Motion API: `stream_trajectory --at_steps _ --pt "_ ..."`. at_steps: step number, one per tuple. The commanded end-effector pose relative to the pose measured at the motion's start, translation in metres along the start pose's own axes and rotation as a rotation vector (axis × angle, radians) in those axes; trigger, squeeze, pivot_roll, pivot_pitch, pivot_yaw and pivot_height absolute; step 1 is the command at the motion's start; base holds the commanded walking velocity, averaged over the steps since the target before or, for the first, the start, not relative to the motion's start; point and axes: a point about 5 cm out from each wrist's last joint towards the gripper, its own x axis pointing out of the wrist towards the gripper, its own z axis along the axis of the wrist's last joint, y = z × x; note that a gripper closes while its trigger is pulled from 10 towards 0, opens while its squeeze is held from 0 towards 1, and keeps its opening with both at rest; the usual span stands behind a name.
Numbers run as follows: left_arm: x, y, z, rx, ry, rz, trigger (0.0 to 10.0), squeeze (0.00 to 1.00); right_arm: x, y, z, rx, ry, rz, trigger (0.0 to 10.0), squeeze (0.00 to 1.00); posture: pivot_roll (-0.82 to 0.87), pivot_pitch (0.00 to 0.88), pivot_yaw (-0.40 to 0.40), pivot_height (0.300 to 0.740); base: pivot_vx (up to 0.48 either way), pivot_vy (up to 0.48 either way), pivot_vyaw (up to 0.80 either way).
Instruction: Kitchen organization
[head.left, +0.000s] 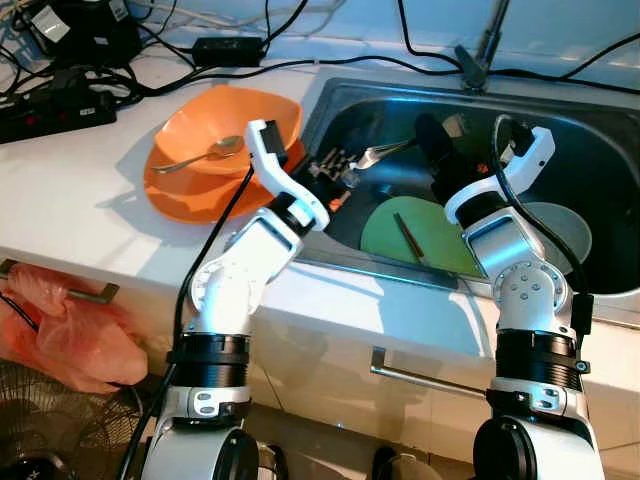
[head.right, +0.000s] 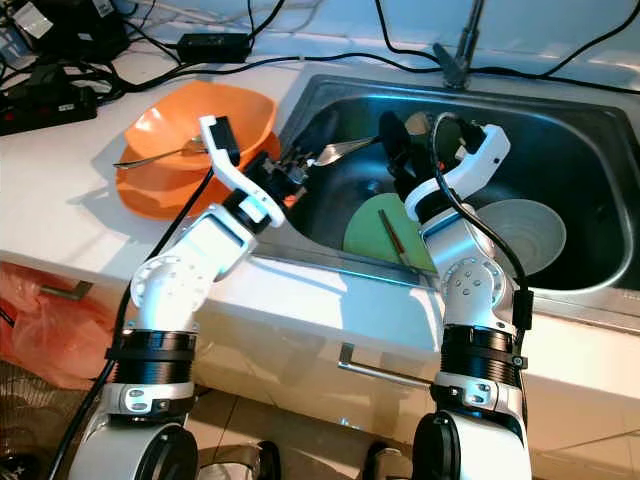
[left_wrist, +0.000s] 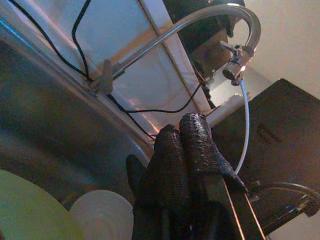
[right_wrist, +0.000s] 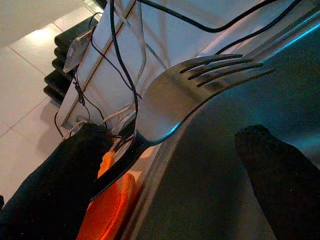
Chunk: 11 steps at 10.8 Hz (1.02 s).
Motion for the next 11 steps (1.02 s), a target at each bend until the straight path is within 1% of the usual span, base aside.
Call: stream_trajectory --at_steps 1,2,3,4,6,9,11 --pt "-0.0004 -0.0032 -0.0018 -0.030 0.001 -0.015 0.0 0.00 0.0027 0.0107 0.0041 0.005 -0.010 0.041 10.0 0.00 0.05 0.126 0.055 0.740 0.000 0.000 0.00" --pt "-0.0010 -0.0036 -0.0019 -0.039 0.004 -0.011 0.0 0.00 0.0023 0.0105 0.0046 0.007 -0.014 0.040 4.2 0.00 0.05 0.129 0.056 0.740 0.000 0.000 0.00" --pt "-0.0014 -0.0027 -0.0013 -0.046 0.006 -0.007 0.0 0.00 0.0019 0.0104 0.0052 0.017 -0.022 0.043 0.0 0.00 0.05 0.129 0.056 0.740 0.000 0.000 0.00" --pt "-0.0017 -0.0023 -0.0007 -0.055 0.006 -0.005 0.0 0.00 0.0018 0.0104 0.0053 0.017 -0.021 0.043 0.0 0.00 0.05 0.130 0.056 0.740 0.000 0.000 0.00" --pt "-0.0028 0.0015 -0.0004 -0.110 0.005 0.007 0.0 0.00 0.0013 0.0102 0.0060 0.017 -0.022 0.040 0.0 0.00 0.05 0.131 0.057 0.740 0.000 0.000 0.00" --pt "-0.0037 0.0023 -0.0018 -0.128 0.012 0.006 0.0 0.00 0.0014 0.0103 0.0066 0.027 -0.018 0.043 0.0 0.00 0.05 0.132 0.056 0.740 0.000 0.000 0.00" --pt "-0.0042 0.0001 -0.0034 -0.149 0.023 -0.006 0.0 0.00 0.0013 0.0113 0.0058 0.035 -0.011 0.053 0.0 0.00 0.05 0.131 0.056 0.740 0.000 0.000 0.00"
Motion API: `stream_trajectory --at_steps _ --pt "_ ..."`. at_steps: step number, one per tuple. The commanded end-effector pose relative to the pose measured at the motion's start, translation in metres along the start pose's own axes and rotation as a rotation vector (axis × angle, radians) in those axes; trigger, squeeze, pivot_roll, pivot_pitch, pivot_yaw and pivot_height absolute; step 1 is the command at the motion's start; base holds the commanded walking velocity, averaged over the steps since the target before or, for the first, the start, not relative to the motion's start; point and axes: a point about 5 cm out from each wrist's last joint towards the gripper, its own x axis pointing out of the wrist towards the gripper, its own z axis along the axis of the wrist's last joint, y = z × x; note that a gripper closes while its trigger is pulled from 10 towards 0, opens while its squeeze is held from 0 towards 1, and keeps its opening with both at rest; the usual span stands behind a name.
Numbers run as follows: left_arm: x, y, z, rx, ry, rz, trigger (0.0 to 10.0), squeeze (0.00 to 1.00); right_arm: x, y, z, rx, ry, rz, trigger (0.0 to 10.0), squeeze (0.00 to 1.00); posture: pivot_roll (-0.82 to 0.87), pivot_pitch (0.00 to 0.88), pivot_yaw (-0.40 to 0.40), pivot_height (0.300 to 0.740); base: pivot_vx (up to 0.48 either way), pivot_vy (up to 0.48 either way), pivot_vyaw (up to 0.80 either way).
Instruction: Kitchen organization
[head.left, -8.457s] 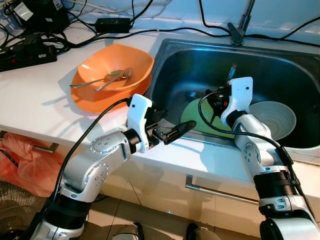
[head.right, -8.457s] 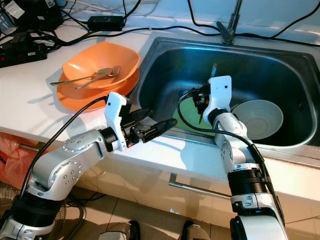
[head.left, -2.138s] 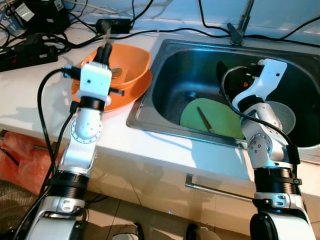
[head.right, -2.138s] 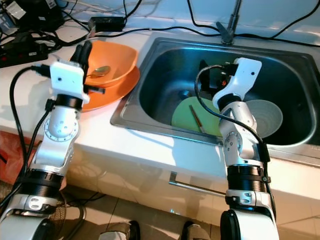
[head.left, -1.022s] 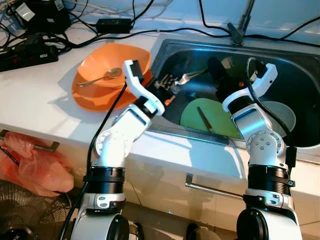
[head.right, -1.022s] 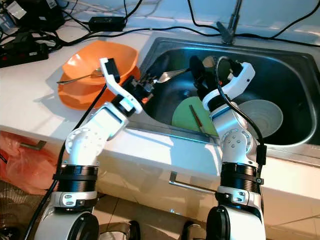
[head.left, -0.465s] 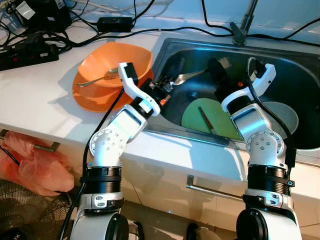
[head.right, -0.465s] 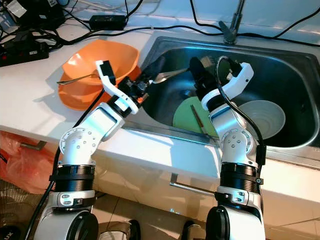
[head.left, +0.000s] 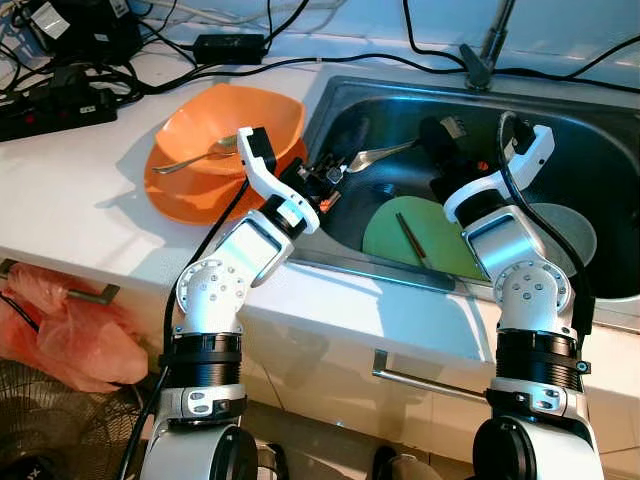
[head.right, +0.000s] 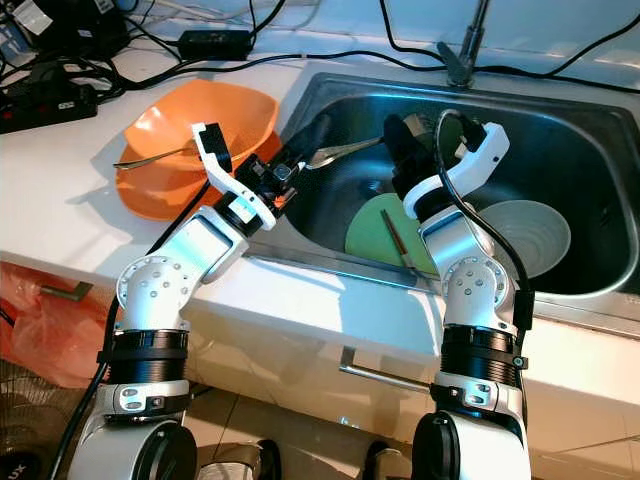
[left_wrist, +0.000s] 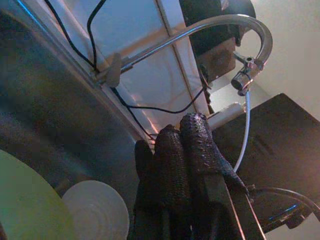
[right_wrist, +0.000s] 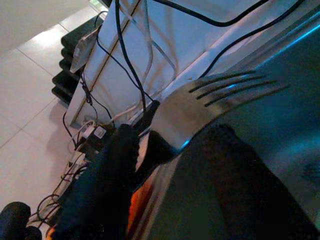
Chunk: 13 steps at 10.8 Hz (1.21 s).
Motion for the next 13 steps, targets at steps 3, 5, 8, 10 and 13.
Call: stream_trajectory --at_steps 3,5,8,10,13 --pt "0.000 0.000 -0.010 -0.133 0.020 -0.047 0.0 0.00 0.002 0.008 0.003 0.009 -0.009 0.029 0.0 0.00 0.05 0.131 0.059 0.740 0.000 0.000 0.00" --pt "-0.001 0.004 -0.010 -0.160 0.032 -0.040 0.0 0.00 0.002 0.008 0.004 0.007 -0.011 0.029 0.0 0.00 0.05 0.130 0.058 0.740 0.000 0.000 0.00" --pt "-0.002 0.010 -0.009 -0.168 0.039 -0.020 0.0 0.00 0.002 0.008 0.005 0.004 -0.013 0.028 0.0 0.00 0.05 0.130 0.059 0.740 0.000 0.000 0.00" --pt "-0.003 0.010 -0.008 -0.166 0.043 -0.018 0.0 0.00 0.002 0.007 0.005 0.002 -0.013 0.027 0.0 0.00 0.05 0.130 0.060 0.740 0.000 0.000 0.00" --pt "-0.003 0.011 -0.010 -0.135 0.064 0.004 10.0 1.00 0.001 0.006 0.006 -0.001 -0.018 0.024 0.0 0.00 0.05 0.126 0.061 0.740 0.000 0.000 0.00"
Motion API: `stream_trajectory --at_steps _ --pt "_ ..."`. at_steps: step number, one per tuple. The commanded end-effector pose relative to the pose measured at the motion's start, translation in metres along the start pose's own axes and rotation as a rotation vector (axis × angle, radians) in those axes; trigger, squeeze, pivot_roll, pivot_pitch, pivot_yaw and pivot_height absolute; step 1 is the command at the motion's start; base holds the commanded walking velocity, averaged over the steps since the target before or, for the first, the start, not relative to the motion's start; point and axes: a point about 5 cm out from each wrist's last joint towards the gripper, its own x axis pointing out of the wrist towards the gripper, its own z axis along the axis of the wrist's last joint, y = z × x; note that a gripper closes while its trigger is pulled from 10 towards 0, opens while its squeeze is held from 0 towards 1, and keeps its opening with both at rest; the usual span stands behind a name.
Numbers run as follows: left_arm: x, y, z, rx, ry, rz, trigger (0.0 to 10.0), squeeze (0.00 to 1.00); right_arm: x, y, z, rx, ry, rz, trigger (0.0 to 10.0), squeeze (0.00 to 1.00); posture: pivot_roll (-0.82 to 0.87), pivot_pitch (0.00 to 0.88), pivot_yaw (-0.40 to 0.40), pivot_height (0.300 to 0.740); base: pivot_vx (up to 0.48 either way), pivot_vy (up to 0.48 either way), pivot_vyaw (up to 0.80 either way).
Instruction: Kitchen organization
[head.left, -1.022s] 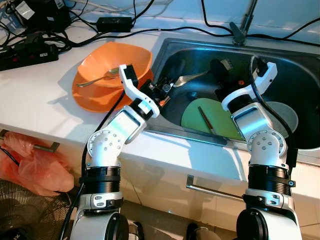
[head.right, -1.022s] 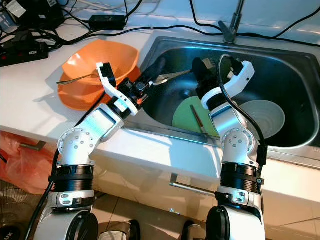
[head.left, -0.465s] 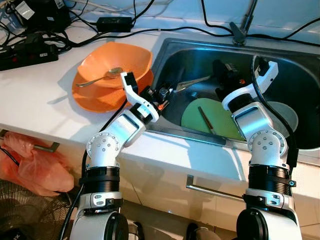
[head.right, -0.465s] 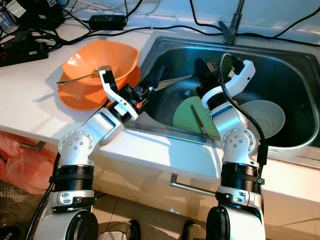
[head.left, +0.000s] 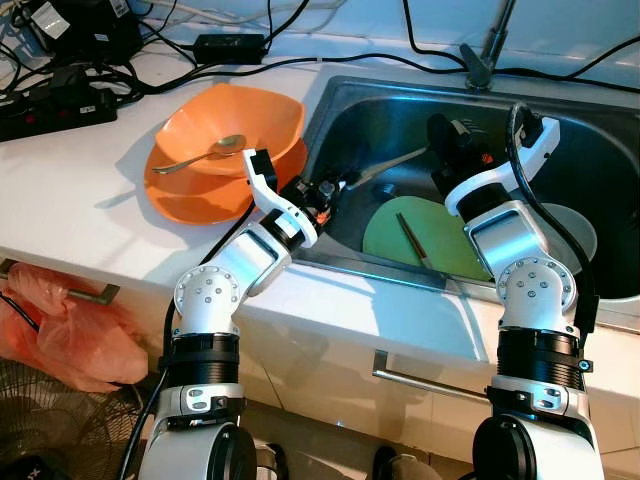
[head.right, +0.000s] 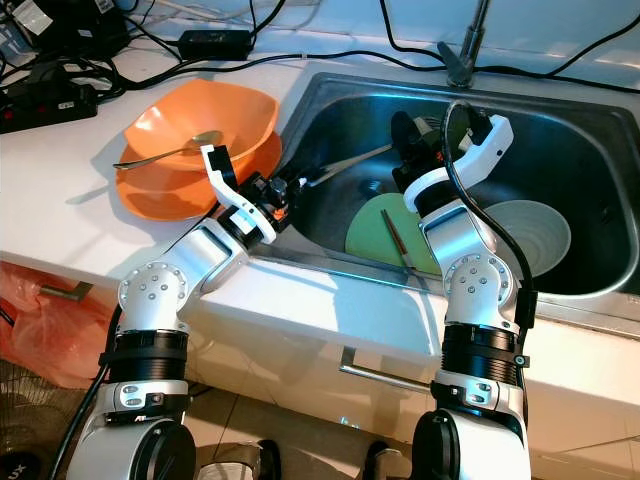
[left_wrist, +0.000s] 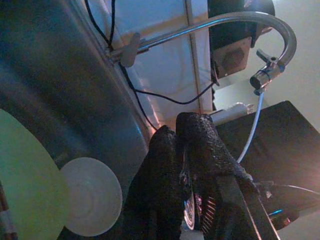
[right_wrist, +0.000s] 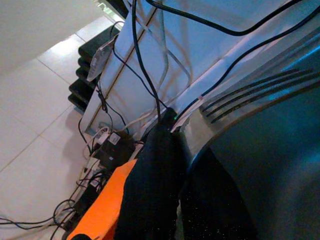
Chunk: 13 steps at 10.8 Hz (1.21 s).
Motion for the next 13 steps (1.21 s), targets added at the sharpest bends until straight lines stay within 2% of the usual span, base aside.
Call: stream_trajectory --at_steps 1,3,4,5,6,8,9,10,12,13 --pt "0.002 -0.005 -0.004 0.011 0.026 -0.023 10.0 1.00 0.000 0.000 0.001 -0.024 0.007 -0.016 0.0 0.00 0.05 0.125 0.061 0.740 0.000 0.000 0.00" --pt "-0.003 -0.007 -0.004 0.039 0.055 -0.034 10.0 1.00 0.000 -0.001 0.000 -0.032 0.009 -0.017 0.0 0.00 0.05 0.126 0.062 0.740 0.000 0.000 0.00" --pt "-0.006 -0.007 -0.005 0.093 0.073 -0.020 10.0 1.00 0.000 -0.001 -0.001 -0.033 0.006 -0.021 0.0 0.00 0.05 0.125 0.062 0.740 0.000 0.000 0.00" --pt "-0.009 -0.008 -0.006 0.197 0.103 0.001 10.0 1.00 0.000 -0.002 0.000 -0.052 0.001 -0.030 0.0 0.00 0.05 0.125 0.062 0.740 0.000 0.000 0.00" --pt "-0.013 -0.017 -0.013 0.366 0.193 -0.023 10.0 1.00 0.000 -0.004 0.002 -0.161 -0.013 -0.064 0.0 0.00 0.05 0.126 0.062 0.740 0.000 0.000 0.00" --pt "-0.018 -0.022 -0.021 0.526 0.283 -0.041 10.0 1.00 -0.001 -0.007 0.003 -0.351 -0.021 -0.096 0.0 0.00 0.05 0.126 0.060 0.740 0.000 0.000 0.00" --pt "-0.022 -0.023 -0.025 0.644 0.338 -0.052 10.0 1.00 -0.001 -0.006 -0.001 -0.532 -0.002 -0.088 0.0 0.00 0.05 0.126 0.059 0.740 0.000 0.000 0.00" --pt "-0.023 -0.022 -0.025 0.702 0.351 -0.051 10.0 1.00 -0.002 -0.007 -0.005 -0.611 0.016 -0.078 0.0 0.00 0.06 0.126 0.059 0.740 0.000 0.000 0.00" --pt "-0.025 -0.022 -0.025 0.800 0.375 -0.055 10.0 1.00 -0.005 -0.016 -0.019 -0.716 0.090 -0.078 0.0 0.00 0.06 0.125 0.059 0.740 0.000 0.000 0.00" --pt "-0.025 -0.021 -0.025 0.876 0.375 -0.051 10.0 1.00 -0.007 -0.025 -0.025 -0.782 0.142 -0.097 0.2 0.00 0.06 0.125 0.059 0.740 0.000 0.000 0.00"
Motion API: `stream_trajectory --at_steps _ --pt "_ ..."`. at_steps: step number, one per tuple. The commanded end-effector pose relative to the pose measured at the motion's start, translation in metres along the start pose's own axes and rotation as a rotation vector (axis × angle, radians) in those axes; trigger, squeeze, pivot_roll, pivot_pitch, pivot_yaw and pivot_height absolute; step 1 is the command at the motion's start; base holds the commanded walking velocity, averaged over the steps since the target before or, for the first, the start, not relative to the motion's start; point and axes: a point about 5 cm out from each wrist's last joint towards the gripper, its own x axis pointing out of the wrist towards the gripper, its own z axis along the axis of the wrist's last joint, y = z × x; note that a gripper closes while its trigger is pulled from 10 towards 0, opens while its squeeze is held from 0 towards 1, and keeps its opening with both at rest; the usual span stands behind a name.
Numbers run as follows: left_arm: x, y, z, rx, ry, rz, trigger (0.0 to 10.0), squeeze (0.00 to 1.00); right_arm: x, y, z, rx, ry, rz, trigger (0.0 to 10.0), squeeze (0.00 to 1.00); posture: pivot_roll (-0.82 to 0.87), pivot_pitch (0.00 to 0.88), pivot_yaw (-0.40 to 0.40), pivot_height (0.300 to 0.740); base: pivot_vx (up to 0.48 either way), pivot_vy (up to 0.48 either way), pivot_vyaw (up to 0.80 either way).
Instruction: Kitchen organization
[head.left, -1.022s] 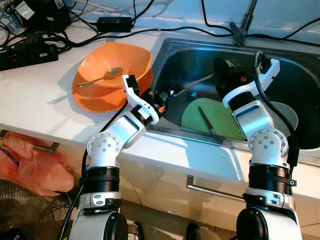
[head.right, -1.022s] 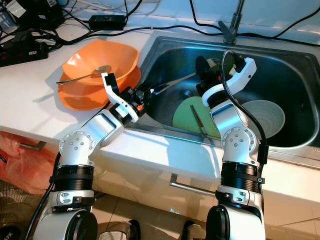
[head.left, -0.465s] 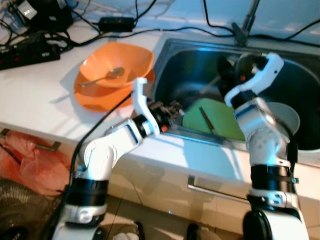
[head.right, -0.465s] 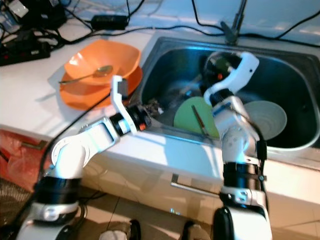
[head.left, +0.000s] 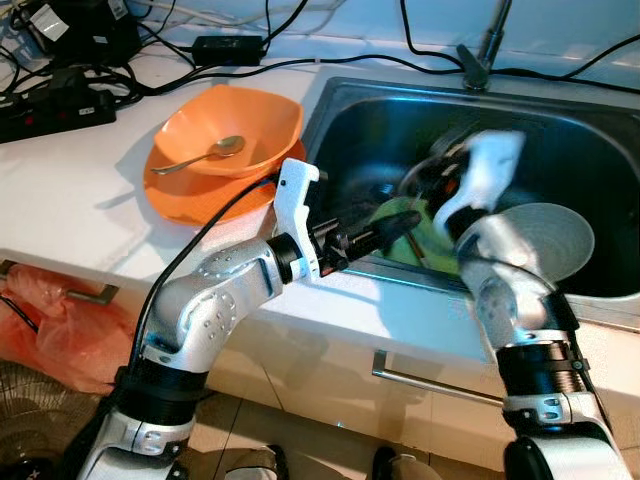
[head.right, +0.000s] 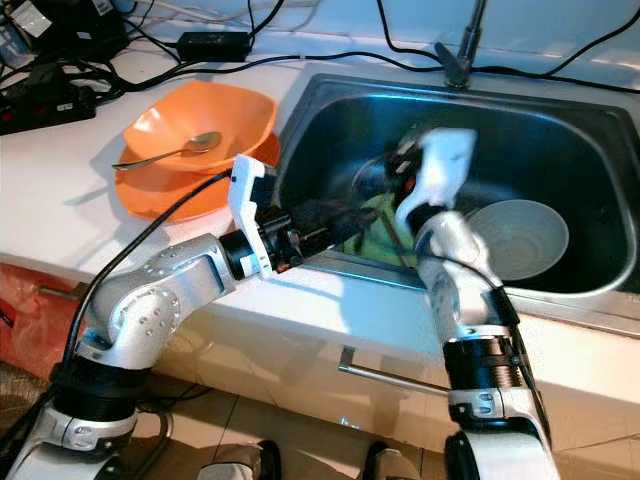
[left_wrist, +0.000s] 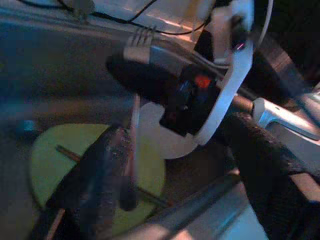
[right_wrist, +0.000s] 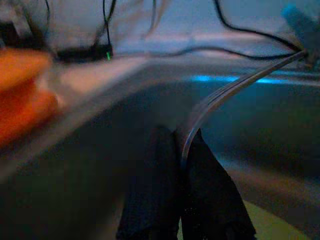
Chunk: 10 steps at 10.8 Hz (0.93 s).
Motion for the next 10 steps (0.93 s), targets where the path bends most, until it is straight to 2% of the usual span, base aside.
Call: stream_trajectory --at_steps 1,2,3,4,10 --pt "-0.001 -0.003 -0.001 0.050 0.008 -0.010 10.0 1.00 -0.001 -0.001 -0.004 -0.044 0.012 -0.003 4.4 0.00 0.06 0.125 0.059 0.740 0.000 0.000 0.00" --pt "0.000 -0.002 -0.004 0.104 0.024 -0.001 10.0 1.00 -0.001 -0.002 -0.010 -0.074 0.038 -0.001 10.0 0.00 0.06 0.126 0.058 0.740 0.000 0.000 0.00" --pt "0.000 0.000 -0.006 0.110 0.030 0.009 10.0 1.00 -0.001 -0.002 -0.012 -0.103 0.051 0.007 10.0 0.00 0.06 0.128 0.059 0.740 0.000 0.000 0.00" --pt "-0.001 0.002 -0.009 0.136 0.036 0.018 10.0 1.00 -0.001 -0.003 -0.014 -0.138 0.054 0.003 10.0 1.00 0.06 0.128 0.058 0.740 0.000 0.000 0.00" --pt "0.000 0.002 -0.011 0.154 0.028 0.020 10.0 1.00 0.000 -0.005 -0.014 -0.150 0.047 0.000 10.0 1.00 0.06 0.128 0.057 0.740 0.000 0.000 0.00"
